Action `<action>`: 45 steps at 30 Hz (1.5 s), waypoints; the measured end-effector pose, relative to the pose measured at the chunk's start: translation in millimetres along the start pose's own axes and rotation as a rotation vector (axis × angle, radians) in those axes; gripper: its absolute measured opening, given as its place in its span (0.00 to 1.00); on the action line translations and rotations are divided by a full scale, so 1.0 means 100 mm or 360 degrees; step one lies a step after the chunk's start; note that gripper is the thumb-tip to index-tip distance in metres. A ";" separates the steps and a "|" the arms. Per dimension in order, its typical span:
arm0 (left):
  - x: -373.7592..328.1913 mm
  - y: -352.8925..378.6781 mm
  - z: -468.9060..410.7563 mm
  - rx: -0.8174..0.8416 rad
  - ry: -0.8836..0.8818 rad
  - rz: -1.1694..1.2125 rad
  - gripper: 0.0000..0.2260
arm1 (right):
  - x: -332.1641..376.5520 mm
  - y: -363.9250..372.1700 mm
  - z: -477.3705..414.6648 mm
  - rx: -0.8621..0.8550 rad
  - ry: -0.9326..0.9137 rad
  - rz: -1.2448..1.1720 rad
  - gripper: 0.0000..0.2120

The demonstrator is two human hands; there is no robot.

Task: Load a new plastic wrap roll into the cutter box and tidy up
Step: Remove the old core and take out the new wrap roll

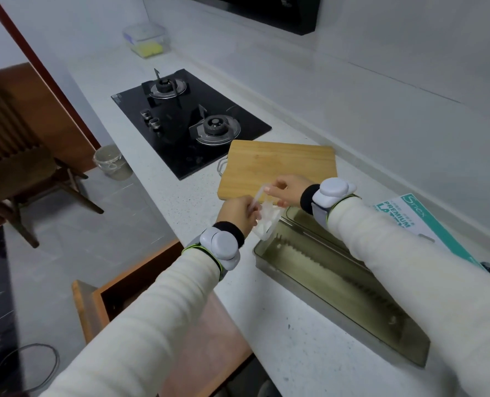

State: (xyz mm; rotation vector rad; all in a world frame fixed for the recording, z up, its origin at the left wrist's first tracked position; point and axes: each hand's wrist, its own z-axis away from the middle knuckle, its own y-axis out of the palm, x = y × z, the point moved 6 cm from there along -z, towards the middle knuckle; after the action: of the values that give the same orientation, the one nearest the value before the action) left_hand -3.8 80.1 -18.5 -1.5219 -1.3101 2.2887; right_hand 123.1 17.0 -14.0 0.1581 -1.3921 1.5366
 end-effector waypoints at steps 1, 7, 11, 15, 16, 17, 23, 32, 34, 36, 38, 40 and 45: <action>-0.03 0.05 0.02 0.0019 -0.0004 -0.0029 0.10 | -0.05 0.00 0.04 0.0030 0.0013 -0.0020 0.14; -0.07 0.19 0.17 0.0080 -0.0054 -0.0201 0.11 | -0.25 0.08 0.18 0.0106 0.0030 0.0100 0.15; -0.06 0.28 0.24 0.0101 -0.0048 -0.0384 0.11 | -0.33 0.15 0.22 0.0141 0.0002 0.0083 0.13; -0.04 0.37 0.25 0.0118 -0.0075 -0.0473 0.10 | -0.38 0.14 0.23 0.0115 -0.0014 0.0111 0.15; -0.04 0.39 0.25 0.0126 -0.0077 -0.0504 0.10 | -0.40 0.14 0.23 0.0121 -0.0009 0.0112 0.16; -0.04 0.41 0.24 0.0134 -0.0076 -0.0536 0.10 | -0.41 0.14 0.23 0.0130 -0.0010 0.0127 0.16; 0.05 0.53 0.17 0.0164 -0.0055 -0.0756 0.09 | -0.43 0.18 0.21 0.0132 -0.0048 0.0213 0.17; 0.16 0.61 0.13 0.0143 -0.0019 -0.0937 0.10 | -0.41 0.23 0.13 0.0082 -0.0050 0.0205 0.09; 0.17 0.63 0.13 0.0148 -0.0007 -0.0935 0.11 | -0.40 0.25 0.13 0.0094 -0.0026 0.0154 0.09; 0.17 0.65 0.13 0.0176 0.0004 -0.0949 0.12 | -0.42 0.28 0.14 0.0126 -0.0006 0.0157 0.09; 0.18 0.68 0.12 0.0206 0.0018 -0.0985 0.10 | -0.45 0.28 0.14 0.0140 0.0014 0.0171 0.09; 0.18 0.72 0.12 0.0227 0.0022 -0.1026 0.09 | -0.49 0.28 0.15 0.0139 0.0025 0.0168 0.09; 0.20 0.78 0.11 0.0242 -0.0015 -0.1088 0.11 | -0.51 0.29 0.15 0.0149 -0.0001 0.0172 0.10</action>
State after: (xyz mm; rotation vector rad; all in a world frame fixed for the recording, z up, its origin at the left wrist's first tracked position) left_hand 5.3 34.7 -85.8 -0.8307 -1.3457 1.8898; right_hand 119.2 -19.2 -62.3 0.1425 -1.3485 1.6925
